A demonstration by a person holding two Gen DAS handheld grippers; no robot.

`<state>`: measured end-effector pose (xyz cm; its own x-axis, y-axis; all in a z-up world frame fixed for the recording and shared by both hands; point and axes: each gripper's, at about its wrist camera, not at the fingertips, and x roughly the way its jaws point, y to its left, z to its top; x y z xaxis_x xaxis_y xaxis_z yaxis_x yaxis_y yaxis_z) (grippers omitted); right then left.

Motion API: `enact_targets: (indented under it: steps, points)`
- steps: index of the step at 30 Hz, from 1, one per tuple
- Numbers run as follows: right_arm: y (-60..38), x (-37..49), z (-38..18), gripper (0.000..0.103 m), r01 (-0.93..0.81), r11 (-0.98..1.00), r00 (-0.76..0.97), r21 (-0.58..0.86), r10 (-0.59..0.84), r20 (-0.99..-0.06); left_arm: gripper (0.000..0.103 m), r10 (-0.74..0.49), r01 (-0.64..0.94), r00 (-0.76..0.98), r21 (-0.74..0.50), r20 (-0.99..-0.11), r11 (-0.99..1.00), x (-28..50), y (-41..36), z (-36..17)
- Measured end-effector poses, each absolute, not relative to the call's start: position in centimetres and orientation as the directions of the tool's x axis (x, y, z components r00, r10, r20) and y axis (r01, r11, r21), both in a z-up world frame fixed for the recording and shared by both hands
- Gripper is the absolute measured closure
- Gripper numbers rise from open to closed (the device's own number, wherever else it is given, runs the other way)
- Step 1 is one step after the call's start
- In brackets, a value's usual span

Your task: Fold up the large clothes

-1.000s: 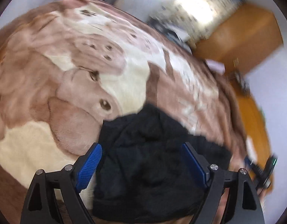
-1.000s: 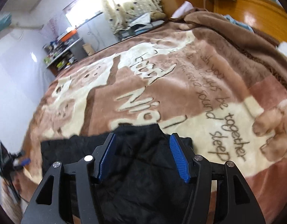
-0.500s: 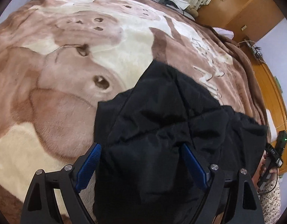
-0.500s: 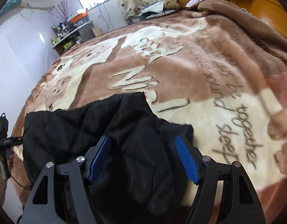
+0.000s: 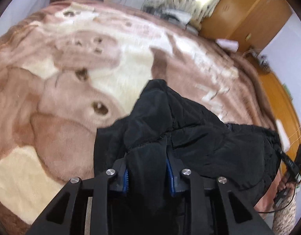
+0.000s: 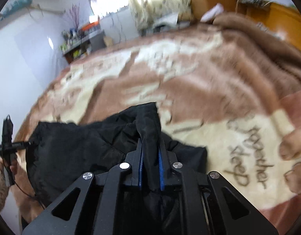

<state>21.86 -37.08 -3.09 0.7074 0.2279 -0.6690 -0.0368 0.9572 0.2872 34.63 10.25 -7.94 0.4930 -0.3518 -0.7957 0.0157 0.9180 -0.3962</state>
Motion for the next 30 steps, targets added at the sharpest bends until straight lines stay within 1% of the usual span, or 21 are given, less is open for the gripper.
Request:
enact_targets:
  steps: [2,4,6,9,12,16,19,21,22,23,24,25,26,27,28,29,30]
  points:
    - [-37.1,21.7,-2.8,0.091,-0.025,0.964,0.712,0.264,0.202,-0.672,0.073,-0.356,0.005,0.505,-0.410,-0.786,0.912,35.1,10.4,-8.3]
    - [-36.6,22.7,-4.0,0.091,-0.019,0.971,0.690,0.238,0.185,-0.700,0.073,-0.313,-0.019,0.473,-0.365,-0.824,0.931,36.1,9.9,-9.7]
    - [-36.1,25.0,-6.7,0.091,0.018,0.983,0.610,0.184,0.135,-0.781,0.072,-0.280,-0.036,0.439,-0.328,-0.854,0.944,36.9,9.3,-11.4]
    - [-35.7,27.3,-10.7,0.089,0.047,0.988,0.489,0.148,0.106,-0.866,0.071,-0.261,-0.045,0.410,-0.305,-0.874,0.951,37.5,8.9,-12.6]
    - [-34.7,27.9,-12.3,0.088,0.044,0.995,0.434,0.091,0.063,-0.899,0.069,-0.241,-0.032,0.375,-0.272,-0.895,0.962,38.0,8.5,-13.3]
    - [-33.9,28.6,-13.8,0.086,0.025,0.999,0.367,0.038,0.027,-0.930,0.067,-0.243,-0.046,0.338,-0.274,-0.909,0.961,38.7,8.4,-14.4]
    - [-33.3,28.9,-14.5,0.084,0.009,1.000,0.309,-0.002,-0.005,-0.951,0.066,-0.182,-0.028,0.332,-0.203,-0.925,0.979,38.8,7.2,-14.7]
    - [-32.6,29.1,-14.4,0.082,-0.010,0.998,0.286,-0.059,-0.054,-0.957,0.064,-0.177,-0.052,0.333,-0.205,-0.926,0.977,38.8,7.1,-14.4]
    - [-32.4,28.9,-13.5,0.082,-0.001,0.996,0.300,-0.085,-0.081,-0.950,0.063,-0.181,-0.067,0.337,-0.215,-0.924,0.974,38.7,7.4,-14.1]
    - [-32.7,28.5,-12.2,0.080,0.032,0.994,0.337,-0.103,-0.108,-0.935,0.061,-0.194,-0.082,0.343,-0.235,-0.919,0.969,38.5,7.7,-13.5]
    - [-33.1,27.7,-10.6,0.079,0.067,0.994,0.386,-0.087,-0.106,-0.916,0.056,-0.208,-0.086,0.353,-0.253,-0.912,0.964,38.1,8.1,-12.7]
    - [-33.4,26.8,-9.1,0.077,0.094,0.994,0.436,-0.049,-0.086,-0.896,0.051,-0.195,-0.083,0.379,-0.243,-0.905,0.966,37.4,8.4,-11.5]
    - [-33.6,26.0,-7.9,0.072,0.109,0.994,0.471,-0.019,-0.069,-0.879,0.040,-0.174,-0.085,0.403,-0.226,-0.898,0.970,36.9,8.6,-10.4]
    - [-33.7,24.6,-6.2,0.062,0.117,0.993,0.524,0.020,-0.045,-0.851,0.038,-0.167,-0.084,0.431,-0.224,-0.887,0.971,36.3,8.8,-9.3]
    - [-33.5,23.8,-5.4,0.056,0.113,0.993,0.546,0.029,-0.037,-0.837,0.038,-0.164,-0.081,0.466,-0.227,-0.870,0.970,35.5,9.0,-8.1]
    - [-33.0,22.8,-4.3,0.052,0.099,0.994,0.577,0.041,-0.024,-0.816,0.037,-0.161,-0.087,0.503,-0.235,-0.849,0.968,34.4,9.0,-6.8]
    - [-32.3,21.3,-3.1,0.052,0.076,0.996,0.619,0.055,-0.004,-0.786,0.031,-0.174,-0.088,0.535,-0.259,-0.827,0.962,33.4,8.8,-5.6]
